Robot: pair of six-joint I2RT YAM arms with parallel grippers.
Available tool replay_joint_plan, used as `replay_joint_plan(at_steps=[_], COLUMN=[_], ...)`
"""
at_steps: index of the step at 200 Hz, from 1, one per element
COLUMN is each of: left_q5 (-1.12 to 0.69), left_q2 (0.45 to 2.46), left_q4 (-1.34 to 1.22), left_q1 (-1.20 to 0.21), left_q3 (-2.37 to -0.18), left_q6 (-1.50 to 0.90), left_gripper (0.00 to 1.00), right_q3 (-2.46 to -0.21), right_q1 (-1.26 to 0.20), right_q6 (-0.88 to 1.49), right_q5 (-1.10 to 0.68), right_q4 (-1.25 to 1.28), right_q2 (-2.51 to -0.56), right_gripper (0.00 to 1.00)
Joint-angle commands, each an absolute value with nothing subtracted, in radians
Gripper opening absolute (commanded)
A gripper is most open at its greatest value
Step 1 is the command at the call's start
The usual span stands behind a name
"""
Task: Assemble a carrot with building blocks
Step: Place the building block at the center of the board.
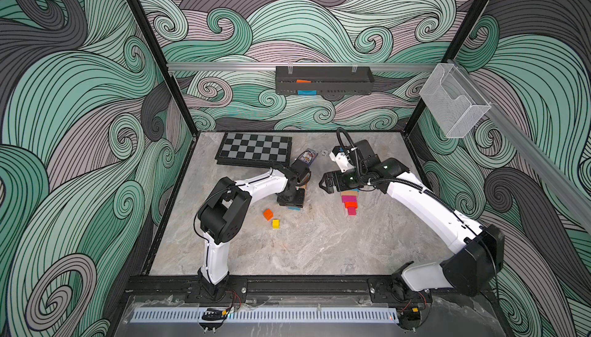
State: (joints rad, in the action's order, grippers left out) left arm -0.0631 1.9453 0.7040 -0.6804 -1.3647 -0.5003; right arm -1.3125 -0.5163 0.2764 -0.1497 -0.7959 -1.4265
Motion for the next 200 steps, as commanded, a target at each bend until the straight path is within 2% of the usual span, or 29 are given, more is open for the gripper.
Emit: replay_joint_plan(at_steps=[1,105,113,152,200], left_q5=[-0.055,-0.005,-0.003,-0.003,0.000], left_q2=[1.963,2.006,2.003,1.995,1.988], left_q4=[0.695,0.692,0.690,0.682,0.677], left_q1=[-0.688,-0.689,-0.690,-0.690,-0.693], left_q3=[-1.397,-1.416,-1.411,-1.391,-1.382], left_q6=[-0.485,-0.466,-0.469,-0.477,-0.482], left_gripper=[0.25,0.27,0.29,0.52,0.62], right_q3=[-1.301,-1.290,-1.289,-1.290,-1.290], right_q1=[-0.511,-0.512,-0.512,-0.512,-0.512], right_q6=[0.285,0.288,0.289,0.290,0.291], right_q5=[-0.169,-0.178,-0.179,-0.184,-0.185], right_q4=[-0.794,-0.781,-0.781,-0.779,-0.780], right_q2=[-1.432,-1.440,-1.442,-1.445,-1.446], right_gripper=[0.99,0.99,0.99,0.98,0.99])
